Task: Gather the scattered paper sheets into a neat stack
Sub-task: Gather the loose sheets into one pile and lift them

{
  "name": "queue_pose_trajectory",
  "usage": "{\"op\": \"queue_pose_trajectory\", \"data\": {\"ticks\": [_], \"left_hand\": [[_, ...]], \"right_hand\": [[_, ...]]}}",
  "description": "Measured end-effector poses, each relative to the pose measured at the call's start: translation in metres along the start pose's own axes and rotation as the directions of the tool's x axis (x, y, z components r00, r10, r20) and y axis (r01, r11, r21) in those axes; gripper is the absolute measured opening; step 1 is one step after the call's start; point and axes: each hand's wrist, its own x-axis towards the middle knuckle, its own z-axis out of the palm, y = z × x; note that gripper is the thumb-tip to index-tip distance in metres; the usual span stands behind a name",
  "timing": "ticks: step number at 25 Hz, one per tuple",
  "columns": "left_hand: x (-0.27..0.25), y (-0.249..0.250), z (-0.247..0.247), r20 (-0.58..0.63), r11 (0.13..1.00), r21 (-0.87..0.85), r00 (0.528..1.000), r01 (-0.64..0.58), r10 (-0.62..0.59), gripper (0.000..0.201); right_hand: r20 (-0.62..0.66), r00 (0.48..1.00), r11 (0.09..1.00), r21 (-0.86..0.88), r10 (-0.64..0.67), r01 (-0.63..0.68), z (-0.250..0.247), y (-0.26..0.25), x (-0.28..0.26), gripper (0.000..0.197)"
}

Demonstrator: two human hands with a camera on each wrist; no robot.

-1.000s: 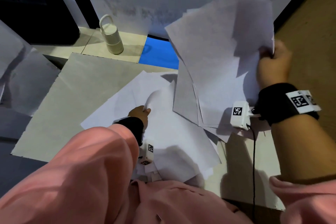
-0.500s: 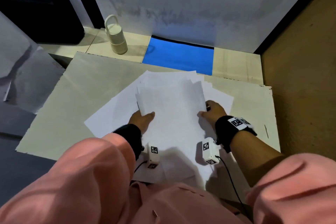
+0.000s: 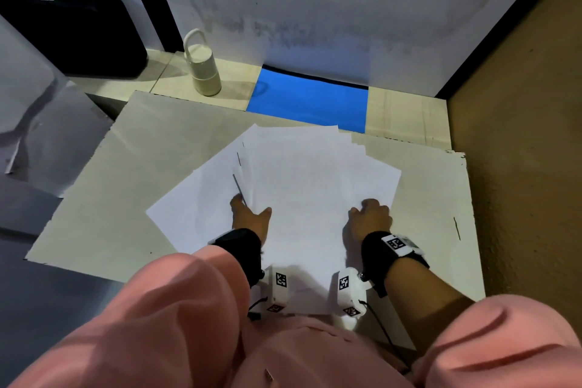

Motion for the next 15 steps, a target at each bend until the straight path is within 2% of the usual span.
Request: {"op": "queue_pose_trajectory", "data": {"ticks": [1, 2, 5, 6, 7, 9, 10, 12, 13, 15], "left_hand": [[-0.001, -0.002, 0.001, 0.006, 0.997, 0.07, 1.0, 0.028, -0.029, 0.067], [-0.002, -0.002, 0.002, 0.017, 0.99, 0.134, 0.999, 0.035, -0.038, 0.063], [-0.006, -0.002, 0.005, 0.047, 0.972, 0.236, 0.999, -0.018, 0.007, 0.054], [-0.007, 0.0, 0.006, 0.04, 0.962, 0.273, 0.999, -0.033, 0.023, 0.051], [-0.007, 0.001, 0.006, 0.029, 0.948, 0.316, 0.999, -0.039, 0.031, 0.048], [-0.007, 0.004, 0.005, 0.002, 0.916, 0.399, 0.999, -0.034, 0.037, 0.043], [-0.007, 0.006, 0.005, -0.014, 0.887, 0.46, 0.999, -0.034, 0.045, 0.04], [-0.009, 0.01, 0.009, -0.038, 0.819, 0.572, 0.996, -0.04, 0.075, 0.036], [-0.01, 0.011, 0.011, -0.044, 0.815, 0.577, 0.995, -0.046, 0.088, 0.035], [-0.012, 0.014, 0.015, -0.027, 0.88, 0.467, 0.993, -0.089, 0.114, 0.036]], "right_hand": [[-0.036, 0.998, 0.995, -0.081, 0.054, -0.056, 0.003, 0.002, -0.006, 0.04], [-0.041, 0.997, 0.993, -0.086, 0.071, -0.075, 0.008, 0.004, -0.011, 0.04], [0.064, 0.997, 0.998, 0.036, -0.053, 0.05, 0.018, 0.008, -0.018, 0.038], [0.034, 0.998, 0.998, 0.029, -0.051, 0.05, 0.016, 0.01, -0.017, 0.036], [-0.052, 0.999, 1.0, 0.013, 0.001, -0.001, 0.012, 0.012, -0.015, 0.034], [-0.215, 0.959, 0.982, 0.083, 0.183, -0.168, -0.001, 0.02, -0.012, 0.038], [-0.216, 0.946, 0.964, 0.168, 0.241, -0.207, -0.008, 0.023, -0.01, 0.042], [-0.098, 0.963, 0.907, 0.372, 0.251, -0.198, -0.015, 0.028, -0.003, 0.044], [-0.039, 0.974, 0.883, 0.43, 0.225, -0.187, -0.017, 0.031, 0.001, 0.042], [-0.059, 0.99, 0.905, 0.416, 0.126, -0.091, -0.018, 0.037, 0.008, 0.025]]}}
